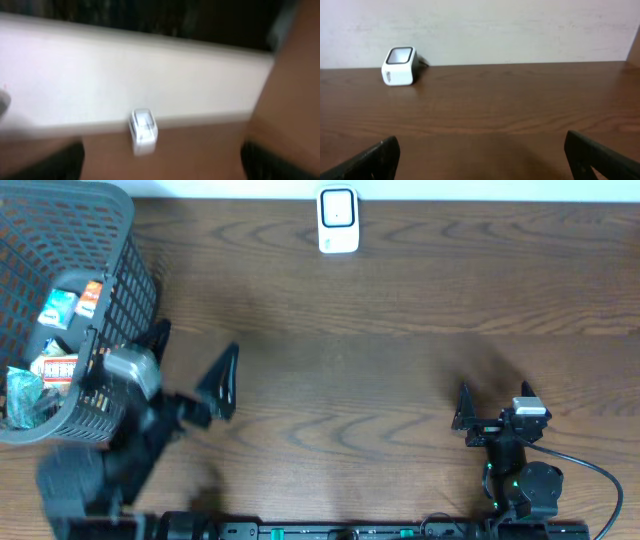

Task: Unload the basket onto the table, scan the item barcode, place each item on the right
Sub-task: 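Reach the left gripper into the grey basket toward the yellow snack bag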

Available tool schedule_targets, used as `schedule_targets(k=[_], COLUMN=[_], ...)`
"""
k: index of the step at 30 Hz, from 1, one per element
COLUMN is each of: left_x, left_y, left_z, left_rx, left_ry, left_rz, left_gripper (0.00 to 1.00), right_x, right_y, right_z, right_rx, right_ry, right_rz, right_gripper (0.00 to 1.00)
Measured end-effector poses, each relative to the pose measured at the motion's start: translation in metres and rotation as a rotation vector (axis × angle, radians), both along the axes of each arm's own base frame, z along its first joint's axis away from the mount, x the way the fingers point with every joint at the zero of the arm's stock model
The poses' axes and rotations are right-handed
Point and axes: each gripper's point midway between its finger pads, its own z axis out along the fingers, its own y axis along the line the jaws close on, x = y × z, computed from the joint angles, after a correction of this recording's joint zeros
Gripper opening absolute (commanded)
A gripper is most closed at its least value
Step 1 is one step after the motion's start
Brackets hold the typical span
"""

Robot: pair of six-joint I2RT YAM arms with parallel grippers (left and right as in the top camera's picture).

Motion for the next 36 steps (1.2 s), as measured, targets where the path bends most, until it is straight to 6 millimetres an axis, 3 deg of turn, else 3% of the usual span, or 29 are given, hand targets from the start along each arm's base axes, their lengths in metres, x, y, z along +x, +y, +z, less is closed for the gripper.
schedule_targets(k=[3,7,11,12,17,19,24,30,32,36], left_x=[0.032,0.071,0.1,0.11,0.128,0.139,0.155,0.124,0.118,0.127], left_y=[-0.003,0.005,0.049,0.063,0.139,0.165,0.227,0.295,0.301,0.296], left_z=[0.022,0.047,0.054,0.063,0.06,0.05,-0.001,-0.051,-0.064,-0.092], left_rx=[0.108,0.153,0.164,0.166,0.154,0.148,0.119,0.004,-0.038,-0.103], left_ry=[0.162,0.179,0.356,0.363,0.541,0.575,0.735,0.935,0.981,1.046], left_rz=[-0.025,0.017,0.183,0.233,0.459,0.527,0.65,0.855,0.871,0.806], left_gripper=[0.97,0.97,0.98,0.98,0.98,0.97,0.98,0.98,0.97,0.98], right_x=[0.0,0.0,0.0,0.0,0.0,0.0,0.0,0.0,0.0,0.0], right_y=[0.0,0.0,0.0,0.0,0.0,0.0,0.0,0.0,0.0,0.0], right_z=[0.0,0.0,0.0,0.0,0.0,0.0,0.0,0.0,0.0,0.0], right_rx=[0.0,0.001,0.003,0.003,0.003,0.003,0.003,0.003,0.003,0.003], right_ry=[-0.002,-0.002,-0.001,-0.001,0.0,0.0,0.0,0.0,0.0,0.0], right_rz=[0.0,0.0,-0.001,-0.001,-0.001,-0.001,-0.001,-0.001,-0.001,-0.001], right_gripper=[0.99,0.99,0.99,0.99,0.99,0.99,0.99,0.99,0.99,0.99])
